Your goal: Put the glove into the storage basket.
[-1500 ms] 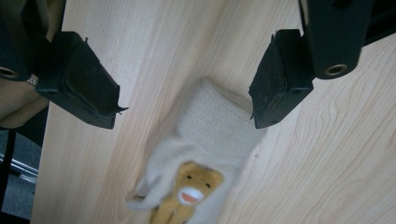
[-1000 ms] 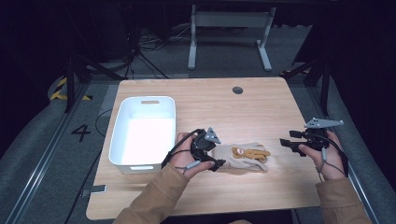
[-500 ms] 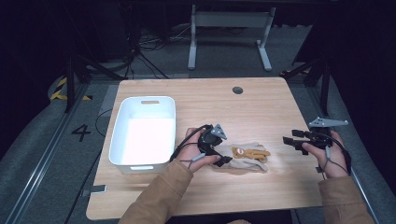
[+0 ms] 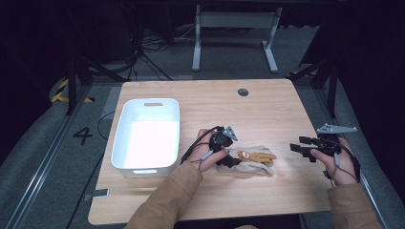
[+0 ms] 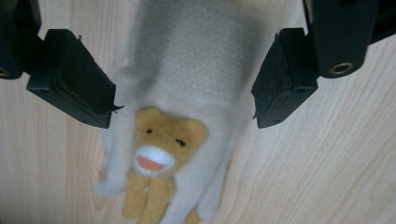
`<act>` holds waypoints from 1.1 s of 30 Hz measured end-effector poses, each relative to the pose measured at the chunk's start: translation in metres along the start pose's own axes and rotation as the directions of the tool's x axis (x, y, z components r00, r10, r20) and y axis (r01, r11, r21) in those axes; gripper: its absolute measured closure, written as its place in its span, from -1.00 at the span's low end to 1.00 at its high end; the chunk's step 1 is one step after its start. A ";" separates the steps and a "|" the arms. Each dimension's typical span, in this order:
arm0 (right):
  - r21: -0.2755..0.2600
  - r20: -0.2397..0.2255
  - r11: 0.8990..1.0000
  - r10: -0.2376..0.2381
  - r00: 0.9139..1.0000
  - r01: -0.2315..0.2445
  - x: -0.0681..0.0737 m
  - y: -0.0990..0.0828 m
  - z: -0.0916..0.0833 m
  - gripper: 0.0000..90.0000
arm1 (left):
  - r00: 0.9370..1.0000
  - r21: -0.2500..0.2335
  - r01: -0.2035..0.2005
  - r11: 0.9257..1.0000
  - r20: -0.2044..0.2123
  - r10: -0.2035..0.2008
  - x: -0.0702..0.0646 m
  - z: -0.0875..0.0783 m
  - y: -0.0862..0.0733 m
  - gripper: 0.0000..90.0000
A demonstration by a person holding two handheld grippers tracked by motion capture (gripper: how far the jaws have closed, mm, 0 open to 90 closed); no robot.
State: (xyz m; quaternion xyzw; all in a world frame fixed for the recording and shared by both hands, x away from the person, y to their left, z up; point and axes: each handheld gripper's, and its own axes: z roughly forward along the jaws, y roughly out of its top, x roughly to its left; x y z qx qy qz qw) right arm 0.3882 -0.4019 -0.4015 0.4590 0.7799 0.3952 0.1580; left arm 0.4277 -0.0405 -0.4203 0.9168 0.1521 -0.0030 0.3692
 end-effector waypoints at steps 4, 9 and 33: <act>0.005 0.003 1.000 0.011 1.000 -0.011 0.000 -0.002 0.000 -0.12 | 1.000 0.018 -0.031 0.999 0.002 0.031 -0.003 0.005 0.003 -0.53; 0.008 0.002 1.000 0.018 1.000 -0.018 0.001 -0.002 0.000 -0.15 | 0.999 0.010 -0.036 0.999 0.012 0.036 0.000 0.011 0.001 -0.55; 0.005 -0.006 1.000 0.020 1.000 -0.020 0.002 -0.003 0.001 -0.21 | 0.996 0.092 -0.083 0.992 -0.037 0.087 -0.015 0.037 -0.003 -0.65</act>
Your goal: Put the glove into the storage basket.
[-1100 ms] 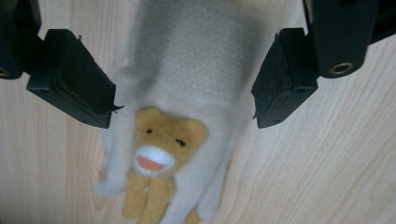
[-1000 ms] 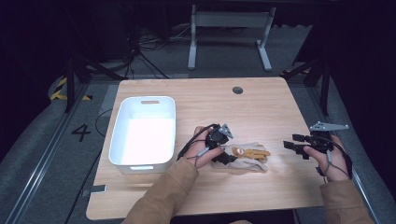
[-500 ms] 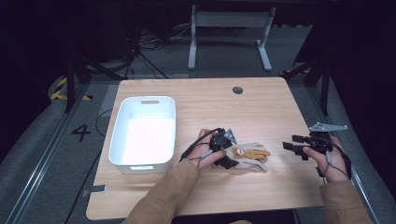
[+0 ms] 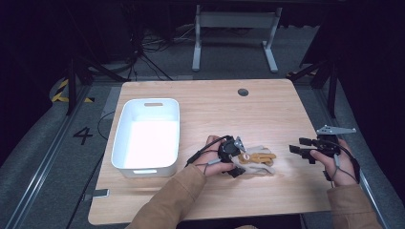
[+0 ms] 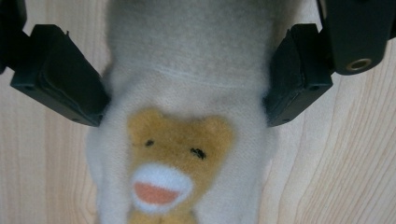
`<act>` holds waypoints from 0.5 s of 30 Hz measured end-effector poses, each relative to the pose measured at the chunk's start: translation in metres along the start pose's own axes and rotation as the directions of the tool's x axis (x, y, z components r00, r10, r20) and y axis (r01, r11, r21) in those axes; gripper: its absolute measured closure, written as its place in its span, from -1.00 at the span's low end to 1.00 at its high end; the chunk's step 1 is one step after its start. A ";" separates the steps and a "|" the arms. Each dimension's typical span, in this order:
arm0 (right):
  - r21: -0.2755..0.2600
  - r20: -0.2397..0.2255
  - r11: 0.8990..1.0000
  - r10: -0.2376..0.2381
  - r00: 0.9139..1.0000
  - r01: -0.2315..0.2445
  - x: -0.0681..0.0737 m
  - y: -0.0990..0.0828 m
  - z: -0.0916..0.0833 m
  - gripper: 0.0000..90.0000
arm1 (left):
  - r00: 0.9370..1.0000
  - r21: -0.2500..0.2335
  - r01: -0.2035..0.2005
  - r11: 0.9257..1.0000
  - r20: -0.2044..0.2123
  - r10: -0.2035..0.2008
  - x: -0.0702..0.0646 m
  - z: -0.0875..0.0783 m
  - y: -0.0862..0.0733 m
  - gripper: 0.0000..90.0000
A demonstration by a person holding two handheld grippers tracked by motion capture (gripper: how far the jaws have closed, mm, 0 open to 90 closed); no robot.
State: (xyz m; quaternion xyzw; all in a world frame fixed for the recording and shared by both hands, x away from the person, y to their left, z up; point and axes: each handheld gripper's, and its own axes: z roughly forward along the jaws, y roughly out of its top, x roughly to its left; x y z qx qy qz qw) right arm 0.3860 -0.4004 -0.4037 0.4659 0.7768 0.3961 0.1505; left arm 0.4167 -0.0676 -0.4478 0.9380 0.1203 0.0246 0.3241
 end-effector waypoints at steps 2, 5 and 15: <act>-0.001 0.001 1.000 0.000 1.000 0.000 0.000 0.000 0.000 -0.21 | 1.000 -0.003 0.003 1.000 -0.013 -0.003 0.000 0.006 0.000 -0.64; 0.004 0.001 1.000 -0.004 1.000 0.004 0.000 -0.001 0.001 -0.22 | 1.000 0.003 0.000 1.000 -0.013 0.000 -0.001 0.011 -0.001 -0.66; 0.006 0.003 1.000 -0.005 1.000 0.005 0.001 -0.002 0.000 -0.22 | 1.000 -0.008 -0.004 1.000 -0.011 0.004 -0.007 0.016 0.004 -0.66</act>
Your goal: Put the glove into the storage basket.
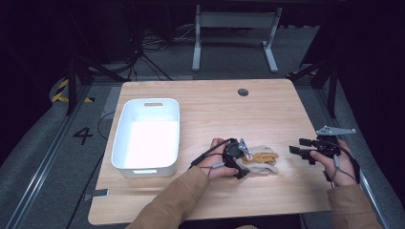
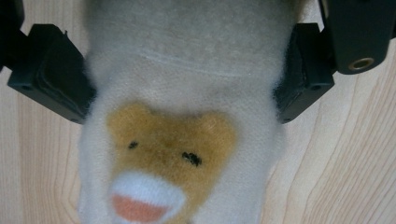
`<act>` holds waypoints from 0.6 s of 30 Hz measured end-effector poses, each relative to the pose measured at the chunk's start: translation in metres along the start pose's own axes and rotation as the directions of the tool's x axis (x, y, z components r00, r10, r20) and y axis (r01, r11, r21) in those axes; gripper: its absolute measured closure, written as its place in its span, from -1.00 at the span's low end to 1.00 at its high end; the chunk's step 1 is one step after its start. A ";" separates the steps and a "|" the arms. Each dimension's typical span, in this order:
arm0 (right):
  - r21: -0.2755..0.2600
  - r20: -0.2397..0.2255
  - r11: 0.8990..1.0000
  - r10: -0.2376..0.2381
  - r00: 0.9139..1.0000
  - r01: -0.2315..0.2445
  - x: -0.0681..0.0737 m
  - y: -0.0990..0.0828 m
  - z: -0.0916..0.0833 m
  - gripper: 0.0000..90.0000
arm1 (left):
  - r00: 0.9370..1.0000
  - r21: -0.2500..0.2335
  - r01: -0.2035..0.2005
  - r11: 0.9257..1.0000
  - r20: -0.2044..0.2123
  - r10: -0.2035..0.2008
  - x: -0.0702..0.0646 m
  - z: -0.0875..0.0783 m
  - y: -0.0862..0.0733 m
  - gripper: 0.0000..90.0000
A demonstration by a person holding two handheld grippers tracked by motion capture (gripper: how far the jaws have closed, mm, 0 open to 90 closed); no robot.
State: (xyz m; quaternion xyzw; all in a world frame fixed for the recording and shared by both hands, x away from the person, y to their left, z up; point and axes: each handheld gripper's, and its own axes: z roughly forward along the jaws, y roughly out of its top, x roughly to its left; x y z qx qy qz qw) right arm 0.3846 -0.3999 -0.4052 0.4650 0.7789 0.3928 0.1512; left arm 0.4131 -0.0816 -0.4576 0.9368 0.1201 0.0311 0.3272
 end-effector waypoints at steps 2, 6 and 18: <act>0.002 -0.002 1.000 -0.001 1.000 0.001 0.000 0.000 0.000 -0.22 | 1.000 -0.002 -0.003 1.000 0.003 0.003 -0.002 0.000 0.002 -0.66; 0.004 -0.001 1.000 -0.002 1.000 0.002 0.001 -0.001 0.000 -0.21 | 1.000 -0.001 -0.010 1.000 0.014 0.010 -0.002 0.006 0.002 -0.74; 0.012 0.010 1.000 0.019 1.000 -0.019 -0.001 -0.010 -0.006 -0.19 | 1.000 -0.034 -0.012 0.999 -0.004 0.012 -0.003 0.020 0.008 -1.00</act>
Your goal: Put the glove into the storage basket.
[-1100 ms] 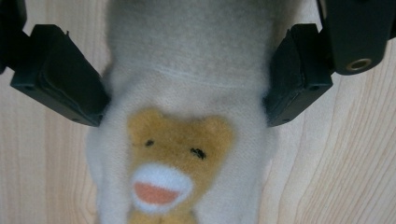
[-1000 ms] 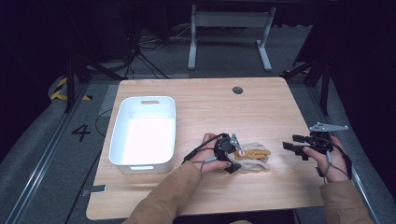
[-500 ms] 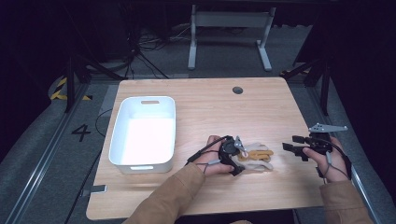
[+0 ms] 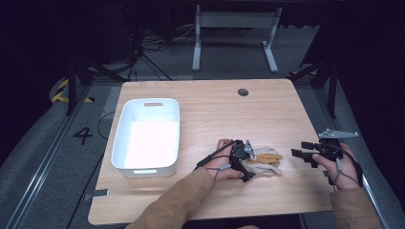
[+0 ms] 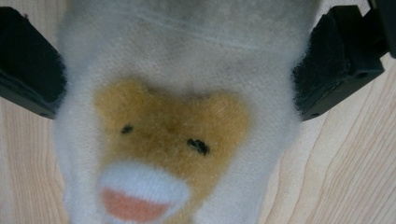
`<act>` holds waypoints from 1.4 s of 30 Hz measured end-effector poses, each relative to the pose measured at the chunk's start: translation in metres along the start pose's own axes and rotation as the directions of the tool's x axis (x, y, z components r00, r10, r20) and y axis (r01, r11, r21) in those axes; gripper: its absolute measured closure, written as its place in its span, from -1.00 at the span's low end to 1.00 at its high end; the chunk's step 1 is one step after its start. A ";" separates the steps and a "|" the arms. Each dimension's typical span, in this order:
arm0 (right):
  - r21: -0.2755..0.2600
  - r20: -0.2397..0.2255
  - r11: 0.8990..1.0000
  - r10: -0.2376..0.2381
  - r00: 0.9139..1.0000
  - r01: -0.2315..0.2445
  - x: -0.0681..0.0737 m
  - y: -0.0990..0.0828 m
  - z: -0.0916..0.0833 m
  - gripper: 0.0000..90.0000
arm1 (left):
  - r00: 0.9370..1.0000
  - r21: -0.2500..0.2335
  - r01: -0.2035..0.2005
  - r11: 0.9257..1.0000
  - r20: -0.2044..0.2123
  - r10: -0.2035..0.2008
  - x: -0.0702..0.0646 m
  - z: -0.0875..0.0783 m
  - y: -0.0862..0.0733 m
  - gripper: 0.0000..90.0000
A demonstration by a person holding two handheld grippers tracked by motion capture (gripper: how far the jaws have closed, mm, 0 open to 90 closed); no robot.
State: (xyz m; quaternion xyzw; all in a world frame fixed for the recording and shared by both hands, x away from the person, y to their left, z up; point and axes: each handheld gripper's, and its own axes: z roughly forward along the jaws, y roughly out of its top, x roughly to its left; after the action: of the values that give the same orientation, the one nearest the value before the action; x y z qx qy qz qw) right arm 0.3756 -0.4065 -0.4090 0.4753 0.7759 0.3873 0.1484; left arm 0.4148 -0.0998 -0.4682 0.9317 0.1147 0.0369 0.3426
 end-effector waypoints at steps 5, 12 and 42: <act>0.001 0.007 1.000 0.008 1.000 -0.008 -0.002 -0.004 -0.004 -0.19 | 1.000 0.009 0.011 1.000 -0.013 -0.011 -0.002 0.000 0.002 -0.94; 0.013 0.006 1.000 0.012 1.000 -0.012 -0.002 -0.005 0.000 -0.19 | 1.000 -0.024 -0.004 1.000 -0.005 0.004 -0.003 -0.007 0.004 -0.06; -0.008 0.005 0.999 0.033 0.999 -0.033 -0.011 -0.006 -0.005 -0.18 | 0.995 -0.062 0.099 0.993 0.003 -0.099 -0.007 -0.086 0.019 0.55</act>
State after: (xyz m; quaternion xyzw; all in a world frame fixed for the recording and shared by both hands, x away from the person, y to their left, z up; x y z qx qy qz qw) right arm 0.3746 -0.4198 -0.4117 0.4883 0.7660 0.3917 0.1460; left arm 0.3992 -0.0619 -0.3904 0.9139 0.1594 0.0232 0.3727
